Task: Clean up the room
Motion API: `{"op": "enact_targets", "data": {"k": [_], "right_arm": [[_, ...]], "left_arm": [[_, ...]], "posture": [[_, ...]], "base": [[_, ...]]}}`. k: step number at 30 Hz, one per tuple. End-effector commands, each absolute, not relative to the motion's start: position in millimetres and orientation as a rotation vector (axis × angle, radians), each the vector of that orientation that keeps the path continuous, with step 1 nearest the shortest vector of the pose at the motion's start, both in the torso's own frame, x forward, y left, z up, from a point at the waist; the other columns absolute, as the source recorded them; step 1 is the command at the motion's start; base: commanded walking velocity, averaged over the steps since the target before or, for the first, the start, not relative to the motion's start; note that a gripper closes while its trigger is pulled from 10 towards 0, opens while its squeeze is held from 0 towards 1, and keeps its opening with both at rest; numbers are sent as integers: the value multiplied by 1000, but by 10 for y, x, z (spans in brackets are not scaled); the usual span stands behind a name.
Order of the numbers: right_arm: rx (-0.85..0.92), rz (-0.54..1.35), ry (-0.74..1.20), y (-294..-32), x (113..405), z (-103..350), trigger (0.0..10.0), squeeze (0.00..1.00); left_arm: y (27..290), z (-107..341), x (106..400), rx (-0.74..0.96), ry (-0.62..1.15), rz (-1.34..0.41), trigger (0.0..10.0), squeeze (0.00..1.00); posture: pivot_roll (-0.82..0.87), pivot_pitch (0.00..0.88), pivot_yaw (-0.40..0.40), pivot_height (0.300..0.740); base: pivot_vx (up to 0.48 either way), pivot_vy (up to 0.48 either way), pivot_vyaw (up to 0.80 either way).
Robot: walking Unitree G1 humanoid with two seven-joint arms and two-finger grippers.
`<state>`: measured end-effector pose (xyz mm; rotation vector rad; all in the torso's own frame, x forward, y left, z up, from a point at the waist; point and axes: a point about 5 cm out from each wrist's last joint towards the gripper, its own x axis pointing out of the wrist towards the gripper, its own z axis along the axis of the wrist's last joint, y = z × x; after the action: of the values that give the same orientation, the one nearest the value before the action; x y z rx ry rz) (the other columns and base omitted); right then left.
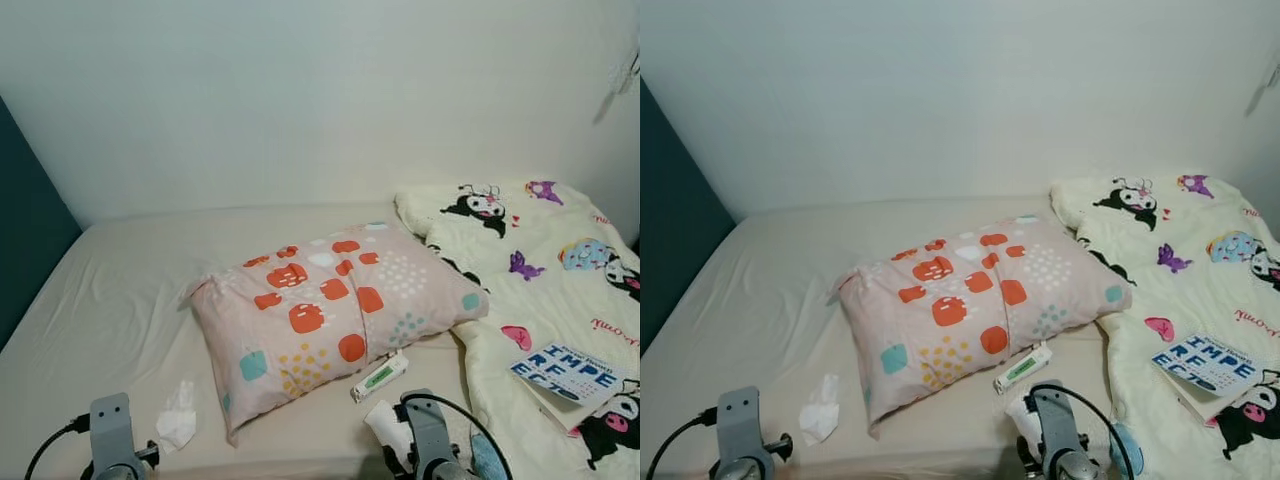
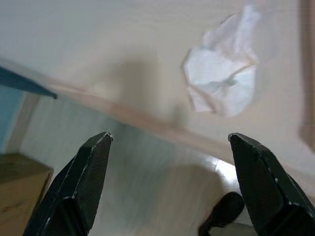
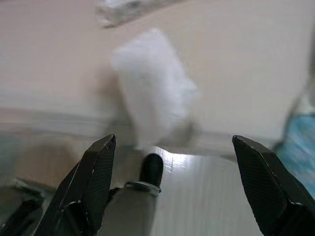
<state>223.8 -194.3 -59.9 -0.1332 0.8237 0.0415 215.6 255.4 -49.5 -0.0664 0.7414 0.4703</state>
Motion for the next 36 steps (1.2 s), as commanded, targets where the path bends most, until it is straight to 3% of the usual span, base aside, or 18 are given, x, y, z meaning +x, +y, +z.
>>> {"op": "enact_targets", "data": {"k": [1,11,26,36], "right_arm": [[-78,-18,811,-1984,2313,-550,10000,0],[-6,-40,715,-2029,2587,-344,10000,0],[46,7,642,-1955,2736,-225,10000,0],[-12,31,607,-1960,2776,-178,10000,0]], "left_arm": [[2465,-501,2194,-114,730,422,10000,0],[2451,-369,2390,-143,654,395,10000,0],[2550,-284,2451,-134,606,432,10000,0],[2576,-291,2428,-148,605,439,10000,0]], "posture": [[-47,76,8,740],[-46,85,8,710],[-44,97,9,665],[-42,113,9,626]], "base": [[0,0,0],[0,0,0],[0,0,0],[0,0,0]]}}
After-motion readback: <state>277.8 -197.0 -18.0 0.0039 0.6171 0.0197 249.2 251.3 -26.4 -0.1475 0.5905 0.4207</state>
